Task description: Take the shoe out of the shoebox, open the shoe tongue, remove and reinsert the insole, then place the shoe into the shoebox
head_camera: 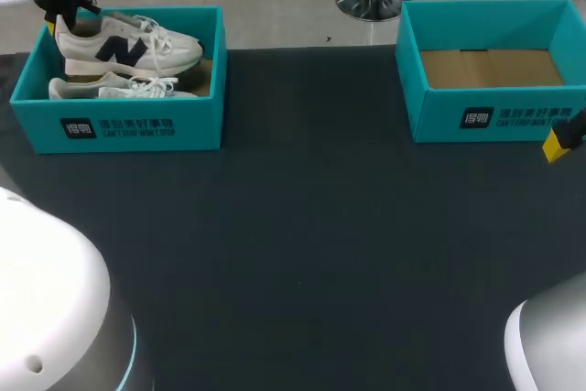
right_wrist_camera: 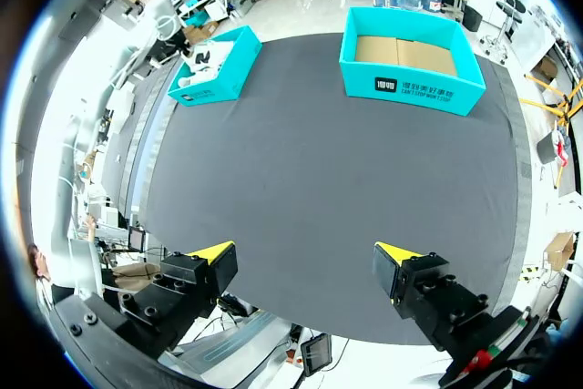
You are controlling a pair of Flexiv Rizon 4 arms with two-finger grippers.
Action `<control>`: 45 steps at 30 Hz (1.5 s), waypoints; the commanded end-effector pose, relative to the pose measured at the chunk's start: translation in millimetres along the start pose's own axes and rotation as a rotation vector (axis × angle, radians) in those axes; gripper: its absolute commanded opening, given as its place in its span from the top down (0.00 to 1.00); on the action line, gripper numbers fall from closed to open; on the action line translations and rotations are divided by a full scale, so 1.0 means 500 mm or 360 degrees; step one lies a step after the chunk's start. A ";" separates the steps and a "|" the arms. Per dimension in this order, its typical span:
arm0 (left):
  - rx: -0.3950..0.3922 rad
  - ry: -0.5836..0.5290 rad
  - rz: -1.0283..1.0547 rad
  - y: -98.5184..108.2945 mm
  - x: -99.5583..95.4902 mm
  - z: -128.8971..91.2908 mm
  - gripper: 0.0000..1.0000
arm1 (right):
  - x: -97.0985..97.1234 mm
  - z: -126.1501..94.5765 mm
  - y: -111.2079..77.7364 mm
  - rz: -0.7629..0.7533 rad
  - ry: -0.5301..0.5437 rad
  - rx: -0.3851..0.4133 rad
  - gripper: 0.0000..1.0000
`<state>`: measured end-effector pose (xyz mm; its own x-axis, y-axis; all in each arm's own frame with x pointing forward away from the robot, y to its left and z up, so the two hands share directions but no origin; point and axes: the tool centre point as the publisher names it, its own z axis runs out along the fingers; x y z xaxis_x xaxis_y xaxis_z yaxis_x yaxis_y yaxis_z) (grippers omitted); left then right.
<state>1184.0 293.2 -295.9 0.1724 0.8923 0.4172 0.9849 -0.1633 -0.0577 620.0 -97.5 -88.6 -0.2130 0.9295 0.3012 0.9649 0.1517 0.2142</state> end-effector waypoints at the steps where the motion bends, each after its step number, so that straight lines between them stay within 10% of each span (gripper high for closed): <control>1: -0.0015 0.0000 0.0007 0.003 -0.013 0.034 1.00 | 0.000 -0.001 0.005 0.0001 -0.0001 0.0010 0.00; 13: -0.0017 -0.0006 0.0066 0.006 -0.032 0.064 1.00 | 0.000 -0.001 0.005 0.0001 -0.0001 0.0010 0.00; 15: -0.0047 0.0014 0.0086 0.004 -0.033 0.057 0.56 | 0.000 -0.001 0.005 0.0001 -0.0001 0.0010 0.00; 16: -0.0061 0.0014 0.0101 0.001 -0.033 0.054 0.05 | 0.000 -0.001 0.005 0.0001 -0.0001 0.0010 0.00; 17: -0.0060 0.0022 0.0099 -0.001 -0.034 0.051 0.00 | 0.000 -0.001 0.005 0.0001 -0.0001 0.0010 0.00; 33: -0.0150 -0.0206 0.0184 -0.159 -0.025 -0.133 0.00 | 0.000 -0.001 0.005 0.0001 -0.0001 0.0010 0.00; 45: -0.0007 -0.0397 0.0114 -0.281 -0.024 -0.124 0.00 | 0.000 -0.001 0.005 0.0001 -0.0001 0.0010 0.00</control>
<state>1072.6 266.3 -233.6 0.2325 0.9519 0.1998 0.9689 -0.2088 -0.1329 620.0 -97.5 -88.6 -0.2130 0.9295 0.3012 0.9649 0.1517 0.2143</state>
